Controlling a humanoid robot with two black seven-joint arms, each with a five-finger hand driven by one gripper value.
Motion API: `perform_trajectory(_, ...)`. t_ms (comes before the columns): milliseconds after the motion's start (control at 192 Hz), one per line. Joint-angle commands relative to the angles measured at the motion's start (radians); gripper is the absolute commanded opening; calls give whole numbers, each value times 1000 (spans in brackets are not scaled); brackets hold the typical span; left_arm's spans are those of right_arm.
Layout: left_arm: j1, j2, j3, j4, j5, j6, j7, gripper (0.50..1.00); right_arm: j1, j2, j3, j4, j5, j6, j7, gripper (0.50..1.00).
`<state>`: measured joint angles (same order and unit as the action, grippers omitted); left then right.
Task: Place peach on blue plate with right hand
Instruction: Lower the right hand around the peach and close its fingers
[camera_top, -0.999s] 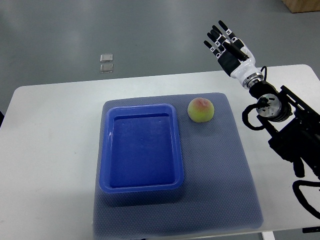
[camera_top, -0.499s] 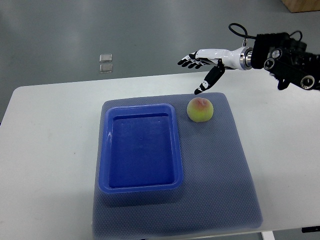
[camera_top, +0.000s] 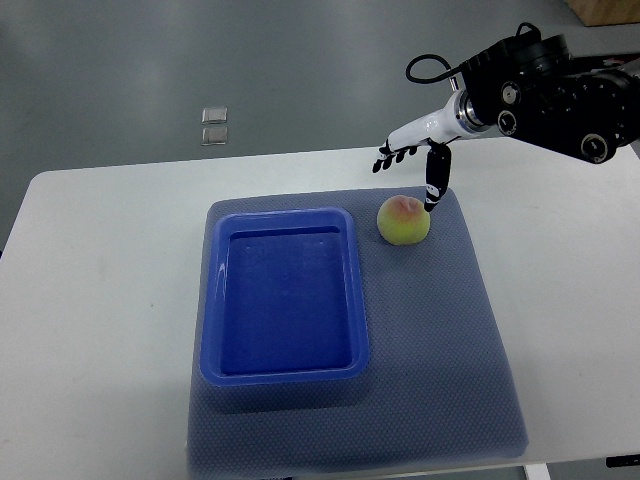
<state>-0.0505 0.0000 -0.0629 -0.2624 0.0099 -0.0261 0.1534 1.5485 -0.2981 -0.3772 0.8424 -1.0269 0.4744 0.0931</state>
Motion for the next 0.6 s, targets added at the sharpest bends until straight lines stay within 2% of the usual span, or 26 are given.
perform_trajectory(0,0,0,0,0,-1,0,0,1000,-31,13,1,-14,-1,-45,-3,934)
perform_trajectory(593,0,0,0,3,-2,2,0,1000,-165,83,3,-108,-2,-128,-3,934)
